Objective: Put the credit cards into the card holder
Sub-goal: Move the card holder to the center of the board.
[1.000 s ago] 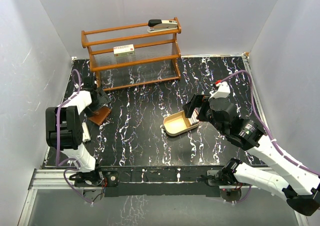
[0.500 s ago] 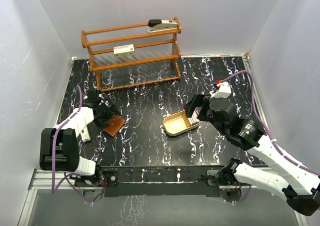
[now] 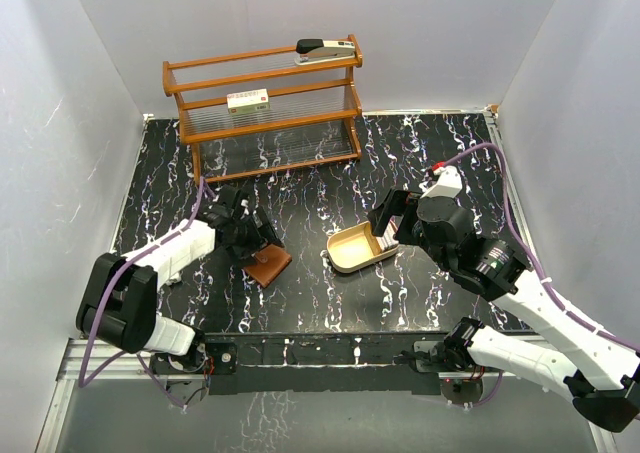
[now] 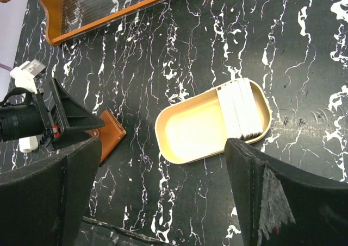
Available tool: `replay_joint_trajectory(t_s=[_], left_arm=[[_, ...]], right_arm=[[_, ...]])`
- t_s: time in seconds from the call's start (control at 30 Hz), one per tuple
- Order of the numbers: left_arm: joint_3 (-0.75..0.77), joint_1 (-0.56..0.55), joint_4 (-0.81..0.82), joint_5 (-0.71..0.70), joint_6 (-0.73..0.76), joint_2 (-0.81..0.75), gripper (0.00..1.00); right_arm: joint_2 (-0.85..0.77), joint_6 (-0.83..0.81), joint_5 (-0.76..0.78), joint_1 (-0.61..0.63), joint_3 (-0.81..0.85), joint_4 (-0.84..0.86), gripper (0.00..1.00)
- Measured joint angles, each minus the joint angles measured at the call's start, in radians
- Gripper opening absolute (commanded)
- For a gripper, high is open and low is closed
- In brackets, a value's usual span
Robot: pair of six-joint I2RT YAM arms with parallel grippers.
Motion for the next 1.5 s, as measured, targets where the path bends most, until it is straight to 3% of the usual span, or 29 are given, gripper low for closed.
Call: replay_joint_trajectory(t_s=[0.27,0.5,0.97,1.07,1.2,1.3,1.5], left_arm=[[0.134,-0.01,-0.149,-0.079,0.182,0.002,0.83],[0.168,-0.01,-0.246,-0.154,0.327,0.076,0.74],[-0.031,-0.011,-0.084,0.147,0.278,0.046,0.46],[-0.09,-0.019,-0.029,0.219,0.238,0.014,0.42],[-0.119,-0.028,-0.003,0.258,0.206,-0.009,0.44],[-0.105,-0.03,-0.029,0.219,0.207,-0.045,0.57],[0.004,-0.029,-0.124,0.056,0.246,-0.177,0.67]], right_arm=[[0.0,0.037,-0.011,0.0,0.0,-0.011,0.94],[0.0,0.06,-0.029,0.0,-0.001,-0.023,0.92],[0.063,0.106,-0.15,0.0,-0.027,0.004,0.86],[0.082,0.117,-0.192,0.0,-0.045,0.034,0.78],[0.129,0.139,-0.27,0.0,-0.079,0.099,0.6],[0.19,0.161,-0.335,0.002,-0.09,0.146,0.48],[0.322,0.188,-0.405,0.04,-0.09,0.251,0.38]])
